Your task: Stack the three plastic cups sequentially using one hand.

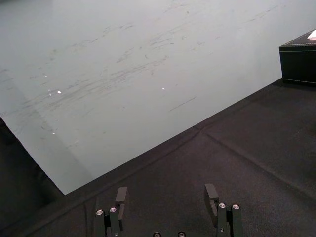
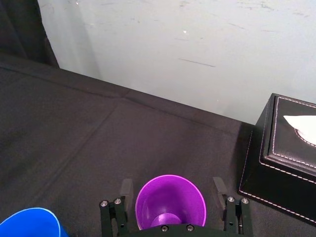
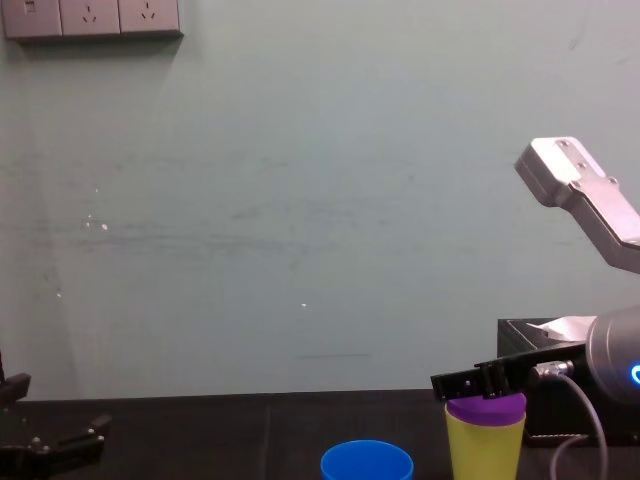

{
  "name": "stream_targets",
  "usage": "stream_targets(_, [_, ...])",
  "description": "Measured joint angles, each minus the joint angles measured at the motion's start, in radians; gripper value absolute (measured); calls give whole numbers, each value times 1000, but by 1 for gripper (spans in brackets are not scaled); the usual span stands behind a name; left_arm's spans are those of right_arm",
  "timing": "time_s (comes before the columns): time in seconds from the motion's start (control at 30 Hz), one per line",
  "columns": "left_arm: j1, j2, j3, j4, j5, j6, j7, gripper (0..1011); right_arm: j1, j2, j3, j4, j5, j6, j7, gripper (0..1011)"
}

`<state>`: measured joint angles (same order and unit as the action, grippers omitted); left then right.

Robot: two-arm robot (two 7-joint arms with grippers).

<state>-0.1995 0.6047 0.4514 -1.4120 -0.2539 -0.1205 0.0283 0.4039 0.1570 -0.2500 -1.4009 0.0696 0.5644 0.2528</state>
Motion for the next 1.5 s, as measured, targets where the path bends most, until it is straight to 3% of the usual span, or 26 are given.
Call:
stream_targets(0.27, [0, 0, 0, 0, 0, 0, 0, 1000, -15, 4, 8, -27, 1, -21, 1, 1004])
stream_targets(0.57, [0, 0, 0, 0, 0, 0, 0, 1000, -77, 33, 23, -149, 21, -48, 27, 1004])
stream_targets(0.7, [0, 0, 0, 0, 0, 0, 0, 1000, -116, 59, 28, -223, 44, -19, 51, 1004])
stream_targets(0.8, [0, 0, 0, 0, 0, 0, 0, 1000, -162, 91, 35, -297, 71, 31, 74, 1004])
stream_targets(1.07, [0, 0, 0, 0, 0, 0, 0, 1000, -250, 171, 37, -410, 134, 138, 149, 1004])
stream_targets(1.33, [0, 0, 0, 0, 0, 0, 0, 1000, -307, 249, 0, -448, 169, 160, 222, 1004])
stream_targets(1.5, [0, 0, 0, 0, 0, 0, 0, 1000, -309, 268, -38, -433, 172, 149, 241, 1004])
